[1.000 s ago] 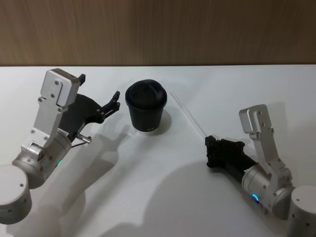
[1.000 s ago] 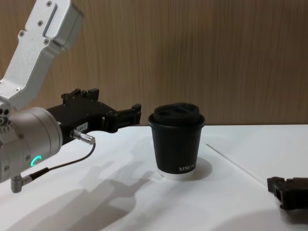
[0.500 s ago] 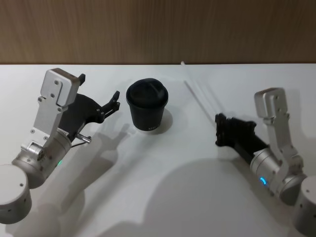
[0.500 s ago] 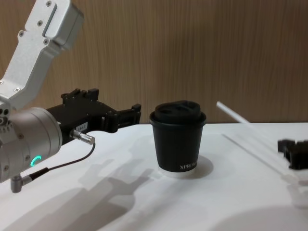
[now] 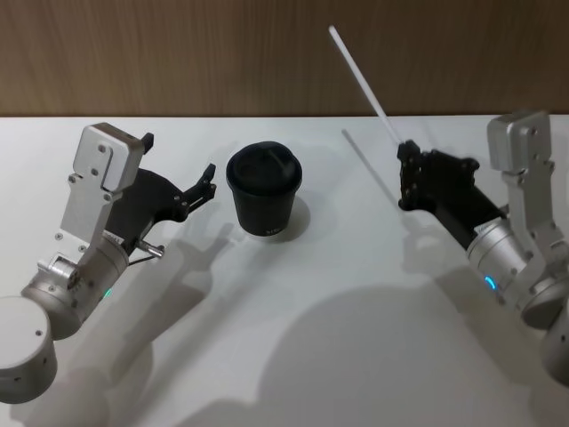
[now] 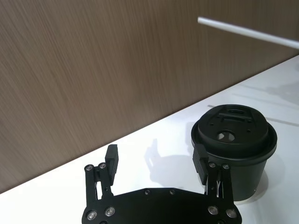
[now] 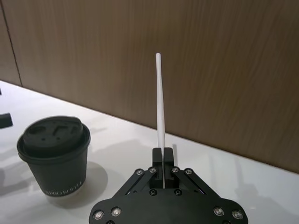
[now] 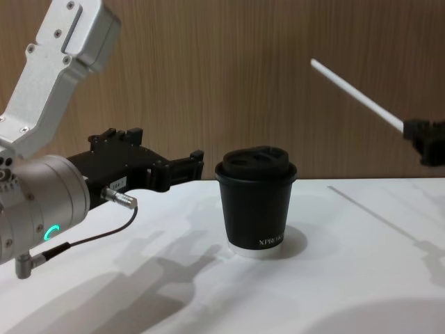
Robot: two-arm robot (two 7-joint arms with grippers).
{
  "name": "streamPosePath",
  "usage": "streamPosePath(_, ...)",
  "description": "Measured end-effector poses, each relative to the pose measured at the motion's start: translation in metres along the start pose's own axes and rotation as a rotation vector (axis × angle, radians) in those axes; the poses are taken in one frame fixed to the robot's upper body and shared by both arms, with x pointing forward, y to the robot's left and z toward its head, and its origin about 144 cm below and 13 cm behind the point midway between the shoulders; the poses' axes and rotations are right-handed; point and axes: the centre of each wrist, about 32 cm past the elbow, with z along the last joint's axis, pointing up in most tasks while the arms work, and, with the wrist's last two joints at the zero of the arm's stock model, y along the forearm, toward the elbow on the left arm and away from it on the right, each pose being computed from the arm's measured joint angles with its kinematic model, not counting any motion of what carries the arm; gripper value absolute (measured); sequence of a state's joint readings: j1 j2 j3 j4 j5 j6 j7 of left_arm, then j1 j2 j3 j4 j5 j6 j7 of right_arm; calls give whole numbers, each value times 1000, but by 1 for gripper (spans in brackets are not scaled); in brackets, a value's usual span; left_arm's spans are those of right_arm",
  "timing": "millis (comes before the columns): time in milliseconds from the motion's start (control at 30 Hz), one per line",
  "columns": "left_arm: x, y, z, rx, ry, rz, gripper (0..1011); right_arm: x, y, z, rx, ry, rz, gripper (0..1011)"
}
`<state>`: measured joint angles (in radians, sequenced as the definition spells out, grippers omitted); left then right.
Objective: Pick up the straw with one hand, pass it to the other hand, and insert it into the cup.
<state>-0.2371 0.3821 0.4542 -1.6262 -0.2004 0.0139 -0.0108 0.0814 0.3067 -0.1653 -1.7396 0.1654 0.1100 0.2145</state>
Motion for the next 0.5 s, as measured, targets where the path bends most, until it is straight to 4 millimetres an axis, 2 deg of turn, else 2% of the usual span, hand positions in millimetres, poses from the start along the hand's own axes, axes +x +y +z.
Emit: streamPosePath(500, 0, 0, 0, 0, 0, 0, 1003, 24, 12, 22, 190, -60, 174, 24)
